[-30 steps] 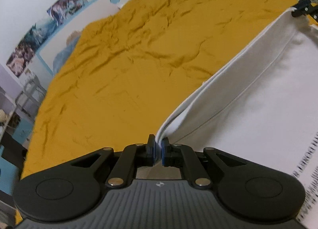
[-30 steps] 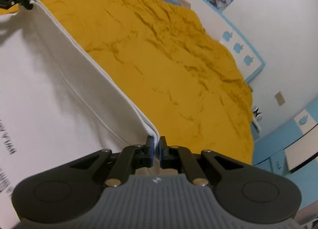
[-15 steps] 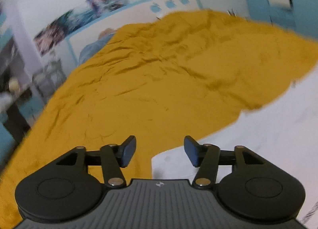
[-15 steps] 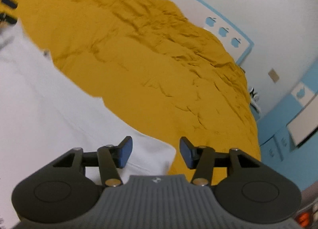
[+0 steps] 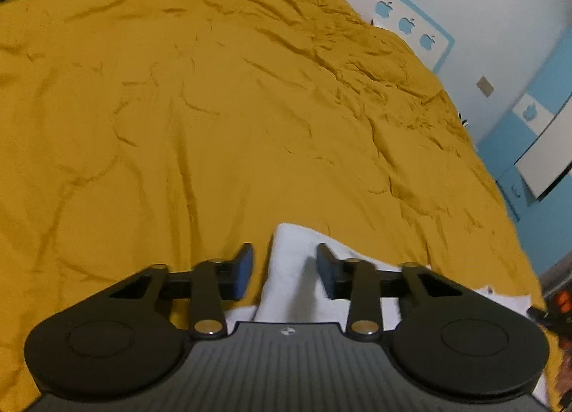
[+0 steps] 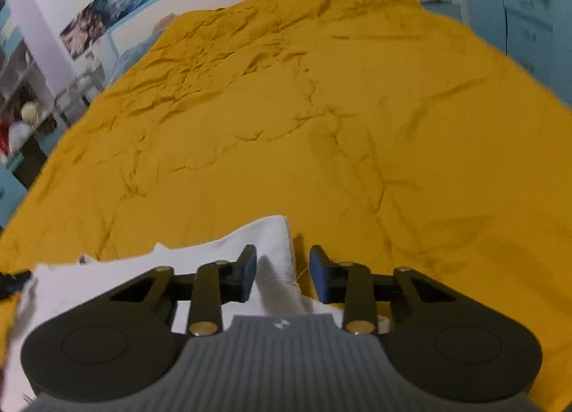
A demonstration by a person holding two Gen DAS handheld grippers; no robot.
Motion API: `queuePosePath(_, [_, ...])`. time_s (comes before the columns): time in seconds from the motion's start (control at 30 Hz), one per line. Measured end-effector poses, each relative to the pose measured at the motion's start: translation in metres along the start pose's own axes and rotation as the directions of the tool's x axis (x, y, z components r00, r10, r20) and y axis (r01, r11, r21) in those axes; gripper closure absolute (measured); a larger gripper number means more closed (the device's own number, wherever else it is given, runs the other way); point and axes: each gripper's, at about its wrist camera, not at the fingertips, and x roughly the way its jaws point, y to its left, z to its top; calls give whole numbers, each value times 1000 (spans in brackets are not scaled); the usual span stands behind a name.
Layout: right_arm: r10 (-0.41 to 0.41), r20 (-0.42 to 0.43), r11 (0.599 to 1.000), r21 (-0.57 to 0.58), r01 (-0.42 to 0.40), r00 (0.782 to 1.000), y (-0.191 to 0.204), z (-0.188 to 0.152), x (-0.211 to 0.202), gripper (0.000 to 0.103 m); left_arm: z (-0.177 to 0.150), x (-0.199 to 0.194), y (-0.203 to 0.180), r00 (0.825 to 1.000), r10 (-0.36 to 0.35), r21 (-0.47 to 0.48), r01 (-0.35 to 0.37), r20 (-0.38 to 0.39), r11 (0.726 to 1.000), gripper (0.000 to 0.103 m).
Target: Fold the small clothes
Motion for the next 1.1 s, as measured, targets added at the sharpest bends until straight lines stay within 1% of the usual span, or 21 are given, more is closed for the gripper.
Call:
queuePosePath(0.03, [9,-3,1000,13,-9,1000,-1,-2,3,89,2,4,1,1000,-5,-8,5,-11,1000,82])
queuePosePath(0.07, [13,-1,1000,22,-13,1000,-1,-4,5,94,2,8,1,1000,-10,-5,10,-22,1000,91])
queuePosePath(0.1, [18,6,1000,22,-19,1000,-2,-6,5,96,1,9,-1,1000,-8,16,8,-18,1000,97])
queuePosePath(0.17, [17,31,1000,12,-17,999,-1,-9,0,98,-3,-1,-9,999,-11,71,7,49,997,98])
queuePosePath(0.23, [23,68,1000,-7,-23,997,3,-8,-11,99,-3,-18,-17,994,-36,93,26,103,995,98])
queuePosePath(0.27, [26,90,999,-25,-23,996,7,-8,-19,100,-1,-26,-23,991,-35,120,20,132,993,98])
queuePosePath(0.3, [23,113,999,-43,-19,993,10,-7,-29,100,1,-30,-28,988,-39,145,17,150,989,98])
queuePosePath(0.37, [9,146,998,-58,-1,989,14,-2,-38,101,6,-33,-36,985,-23,185,-9,170,983,98])
queuePosePath(0.43, [-1,145,998,-56,9,989,13,3,-38,101,9,-22,-42,987,-3,204,-30,158,979,98])
queuePosePath(0.57, [-21,80,999,-42,25,997,8,1,-14,100,2,8,-42,991,85,213,-105,98,971,98])
queuePosePath(0.6, [-32,69,998,-46,35,997,7,0,-10,100,-1,14,-40,992,99,211,-113,75,971,97])
queuePosePath(0.63, [-47,59,998,-44,50,997,5,-2,-8,98,-3,15,-40,990,123,215,-135,69,967,94])
queuePosePath(0.67, [-59,54,998,-33,61,997,4,-2,-8,94,-4,14,-40,987,142,219,-154,71,964,89])
queuePosePath(0.7, [-68,60,997,-19,69,996,1,-3,-12,91,-4,10,-39,985,158,219,-170,68,961,88])
queuePosePath(0.77, [-87,77,996,-2,87,993,-2,-2,-25,84,-3,-3,-38,986,153,222,-165,68,961,87])
queuePosePath(0.8, [-93,74,996,1,93,993,-2,-3,-35,84,-3,-11,-38,986,152,225,-164,69,961,87])
queuePosePath(0.87, [-73,61,997,-6,73,995,-1,-7,-56,84,-3,-30,-41,989,133,239,-144,62,960,87])
queuePosePath(0.97, [-50,30,997,-65,52,998,12,-24,-98,84,-16,-64,-49,993,103,291,-113,49,950,87])
queuePosePath(1.07, [-43,11,986,-161,45,999,32,-53,-139,84,-37,-99,-59,995,91,330,-97,34,939,87])
queuePosePath(1.1, [-47,7,982,-180,47,999,38,-63,-150,84,-47,-111,-62,995,96,340,-103,38,935,87])
